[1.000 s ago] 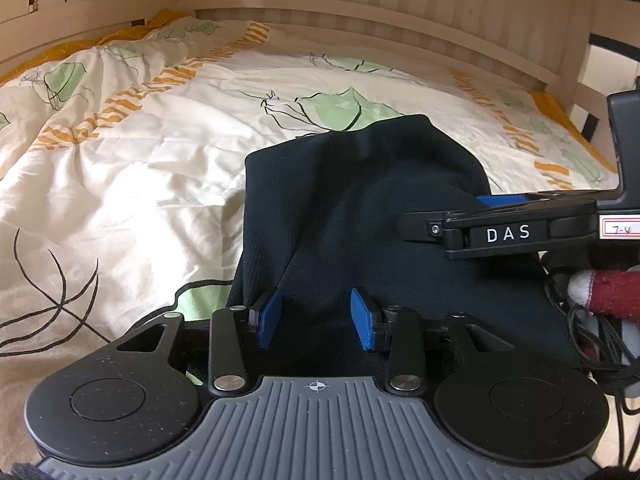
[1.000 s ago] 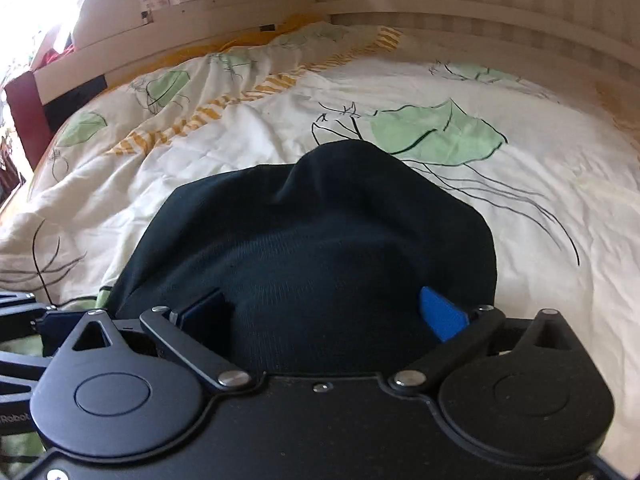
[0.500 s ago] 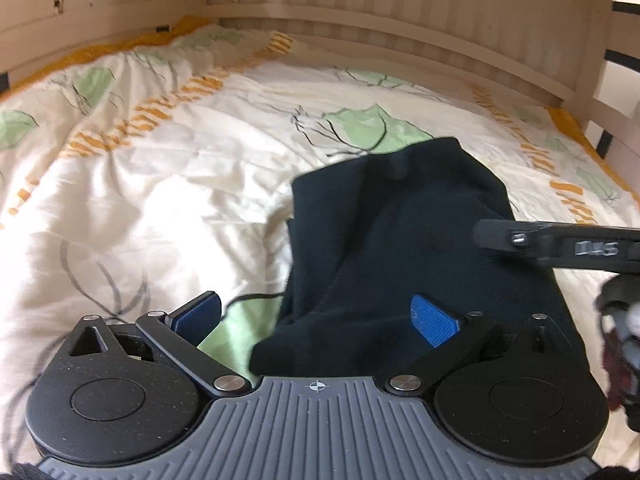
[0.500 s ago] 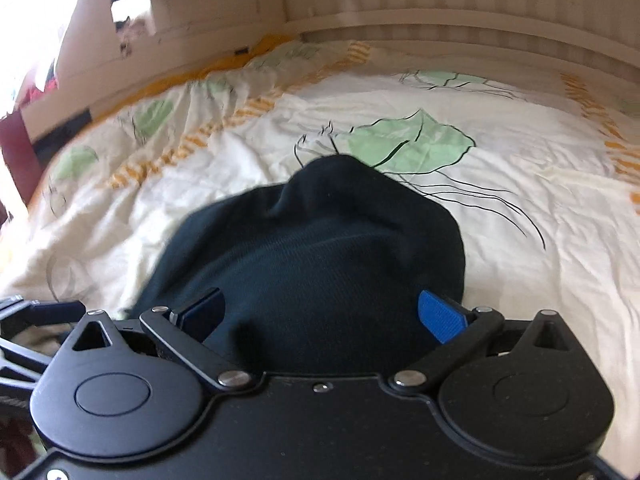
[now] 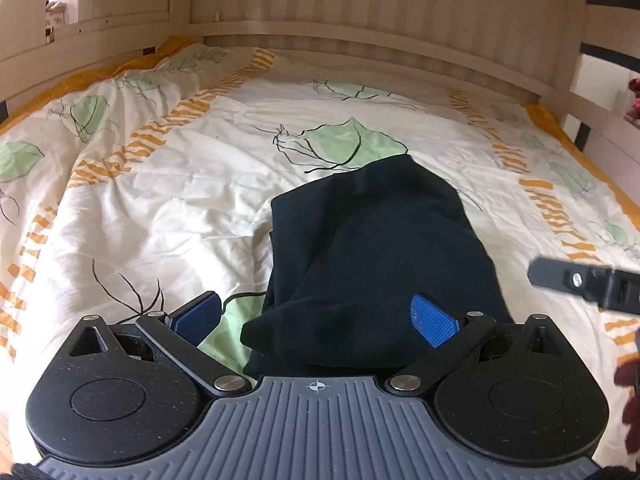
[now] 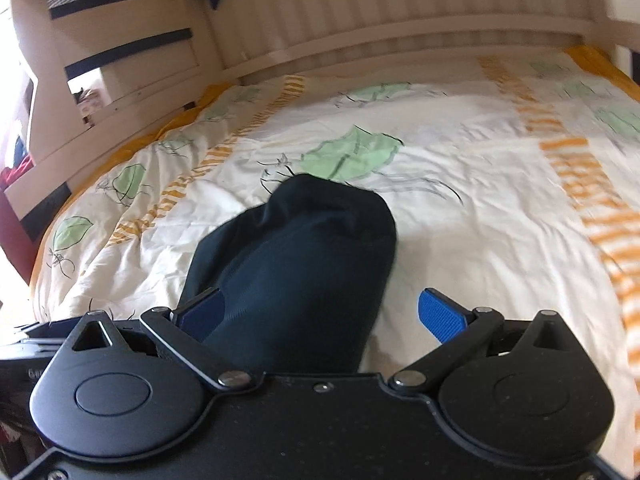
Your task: Fold large clothes
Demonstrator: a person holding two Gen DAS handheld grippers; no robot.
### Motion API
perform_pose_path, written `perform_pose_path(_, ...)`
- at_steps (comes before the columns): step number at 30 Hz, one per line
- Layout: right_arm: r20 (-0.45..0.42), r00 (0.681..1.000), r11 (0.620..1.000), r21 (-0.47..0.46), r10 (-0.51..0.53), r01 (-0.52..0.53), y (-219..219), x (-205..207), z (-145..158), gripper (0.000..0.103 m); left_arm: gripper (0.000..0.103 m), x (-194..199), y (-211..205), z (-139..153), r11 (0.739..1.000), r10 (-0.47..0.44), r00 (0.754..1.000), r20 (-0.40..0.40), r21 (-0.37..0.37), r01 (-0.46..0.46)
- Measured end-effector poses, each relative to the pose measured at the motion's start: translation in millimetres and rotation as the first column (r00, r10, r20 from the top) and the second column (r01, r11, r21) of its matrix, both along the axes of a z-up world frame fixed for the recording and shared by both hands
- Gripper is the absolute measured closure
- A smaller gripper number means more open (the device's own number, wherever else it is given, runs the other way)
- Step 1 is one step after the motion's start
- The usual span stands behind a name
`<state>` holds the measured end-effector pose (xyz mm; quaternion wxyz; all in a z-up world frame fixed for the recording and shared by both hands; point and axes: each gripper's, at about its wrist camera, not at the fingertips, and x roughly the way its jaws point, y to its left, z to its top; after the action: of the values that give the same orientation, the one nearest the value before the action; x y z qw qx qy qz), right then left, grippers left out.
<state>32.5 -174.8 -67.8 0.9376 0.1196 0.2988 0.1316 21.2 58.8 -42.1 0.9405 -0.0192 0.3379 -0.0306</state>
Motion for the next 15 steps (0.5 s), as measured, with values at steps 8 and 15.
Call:
perform_pose_path(8, -0.045, 0.997, 0.999, -0.001, -0.054, 0.054, -17.0, -34.6, -3.6, 0.000, 0.000, -23.0, -22.7, 12.5, 0.993, 0.028, 0.999, 0.035, 0.114, -0.032)
perform_pose_path(15, -0.049, 0.998, 0.999, -0.017, -0.039, 0.038, -15.0, -53.4, -4.2, 0.000, 0.001, -36.0, -45.2, 12.4, 0.964, 0.056, 0.998, 0.023, 0.260, -0.060)
